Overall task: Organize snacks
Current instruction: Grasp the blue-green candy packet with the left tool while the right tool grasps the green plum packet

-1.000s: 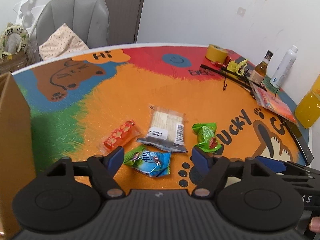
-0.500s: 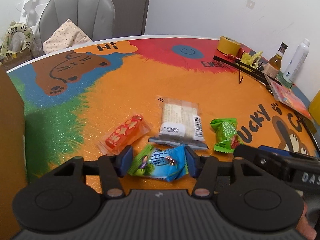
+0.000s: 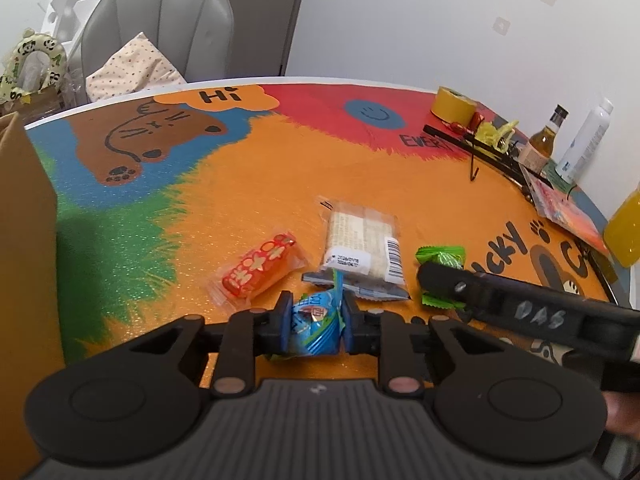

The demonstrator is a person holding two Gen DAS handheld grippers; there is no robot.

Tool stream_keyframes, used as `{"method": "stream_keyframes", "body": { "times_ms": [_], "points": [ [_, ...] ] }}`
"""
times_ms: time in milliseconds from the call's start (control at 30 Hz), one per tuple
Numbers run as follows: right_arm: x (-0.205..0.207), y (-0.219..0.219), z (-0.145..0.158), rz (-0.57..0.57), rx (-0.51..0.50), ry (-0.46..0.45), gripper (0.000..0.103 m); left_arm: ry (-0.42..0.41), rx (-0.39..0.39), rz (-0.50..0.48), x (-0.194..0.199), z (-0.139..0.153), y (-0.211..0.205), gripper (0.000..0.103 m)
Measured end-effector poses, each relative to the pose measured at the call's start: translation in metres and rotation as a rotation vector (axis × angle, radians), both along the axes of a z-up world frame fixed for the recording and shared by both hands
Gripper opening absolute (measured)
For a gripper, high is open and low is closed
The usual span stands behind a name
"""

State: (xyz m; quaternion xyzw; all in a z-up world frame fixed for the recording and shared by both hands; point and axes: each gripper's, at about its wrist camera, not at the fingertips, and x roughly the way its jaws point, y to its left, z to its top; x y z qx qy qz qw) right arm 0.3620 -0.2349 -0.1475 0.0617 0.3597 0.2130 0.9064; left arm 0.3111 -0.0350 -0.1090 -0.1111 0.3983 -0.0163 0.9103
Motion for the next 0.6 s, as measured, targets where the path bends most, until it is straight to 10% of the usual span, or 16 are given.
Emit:
{"method": "stream_keyframes", "body": {
  "times_ms": [100,600],
  "points": [
    [-0.004,0.004,-0.001,0.002,-0.033,-0.011,0.028,-0.006,-0.002,0.001,-0.003,0.003,0.001,0.023],
    [-0.044,-0.011,0.019,-0.034,0.009,-0.039,0.026,-0.072,-0.015,0.001,-0.039,0.03,0.005,0.023]
  ]
}}
